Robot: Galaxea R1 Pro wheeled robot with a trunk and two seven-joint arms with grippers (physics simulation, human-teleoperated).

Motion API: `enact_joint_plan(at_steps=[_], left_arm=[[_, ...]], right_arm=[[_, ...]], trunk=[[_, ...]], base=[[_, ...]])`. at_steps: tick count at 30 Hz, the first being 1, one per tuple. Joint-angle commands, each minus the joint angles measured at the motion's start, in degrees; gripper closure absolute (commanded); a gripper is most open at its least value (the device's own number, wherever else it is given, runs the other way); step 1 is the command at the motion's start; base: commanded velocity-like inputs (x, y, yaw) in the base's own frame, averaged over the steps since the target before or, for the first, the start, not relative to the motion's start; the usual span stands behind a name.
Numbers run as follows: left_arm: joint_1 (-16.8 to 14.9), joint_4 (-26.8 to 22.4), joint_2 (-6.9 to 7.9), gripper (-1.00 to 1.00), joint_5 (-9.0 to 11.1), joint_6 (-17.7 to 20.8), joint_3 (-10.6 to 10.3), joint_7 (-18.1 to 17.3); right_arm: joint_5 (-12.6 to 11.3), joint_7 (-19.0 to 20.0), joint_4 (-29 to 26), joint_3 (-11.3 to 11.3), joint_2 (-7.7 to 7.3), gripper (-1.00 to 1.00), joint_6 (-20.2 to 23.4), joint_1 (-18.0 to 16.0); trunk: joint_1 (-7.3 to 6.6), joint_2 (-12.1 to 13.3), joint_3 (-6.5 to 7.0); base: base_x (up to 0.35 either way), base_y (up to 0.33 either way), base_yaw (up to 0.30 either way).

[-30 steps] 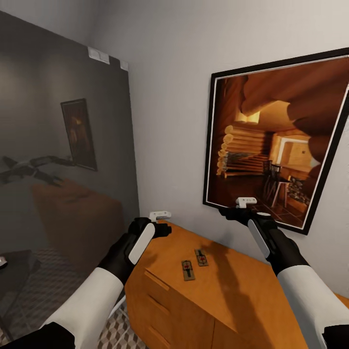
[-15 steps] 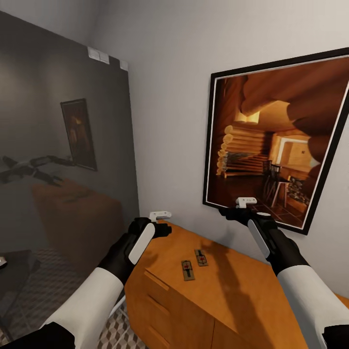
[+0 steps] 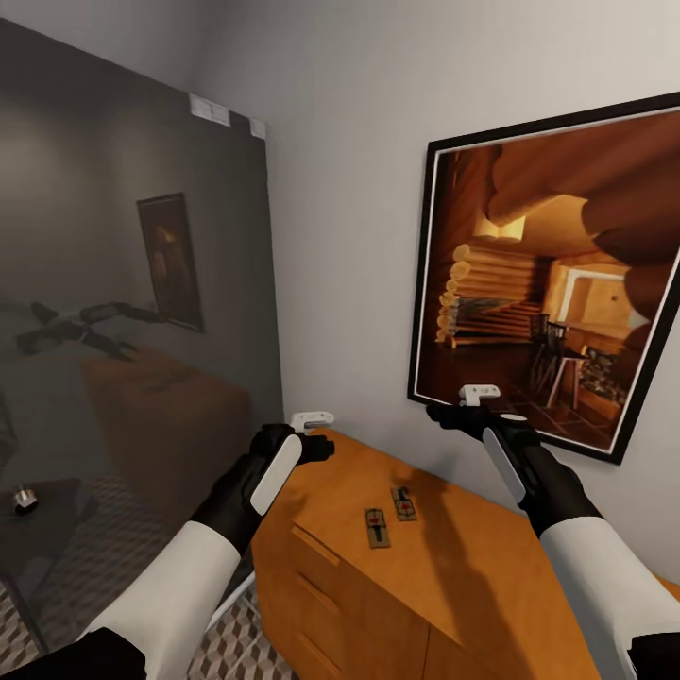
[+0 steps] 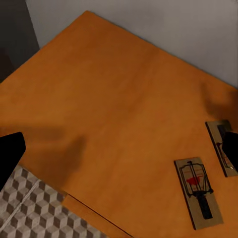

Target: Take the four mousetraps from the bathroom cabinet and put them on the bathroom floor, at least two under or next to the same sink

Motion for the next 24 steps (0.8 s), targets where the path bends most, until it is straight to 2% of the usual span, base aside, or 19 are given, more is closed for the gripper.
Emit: enact_joint_plan(at_steps=[1, 18, 24], left_arm=[[-0.03, -0.03, 0.0, -1.0, 0.59, 0.08, -0.07, 0.56], [-0.02, -0.03, 0.0, -1.0, 0.59, 0.08, -0.07, 0.56], [-0.03, -0.03, 0.0, -1.0, 0.59, 0.08, -0.07, 0.56]], right_arm=[[0.0, 0.07, -0.01, 0.09, -0.05, -1.0, 0.24, -0.01], [-0.05, 0.16, 0.36, 0.09, -0.05, -1.0, 0.24, -0.01], [-0.14, 0.16, 2.24, 0.11, -0.05, -1.0, 0.29, -0.01]], trunk=[[0.02, -0.05, -0.03], [0.02, -0.05, -0.03], [0.02, -0.05, -0.03]], base=[[0.0, 0.0, 0.05], [0.0, 0.0, 0.01], [0.0, 0.0, 0.0]])
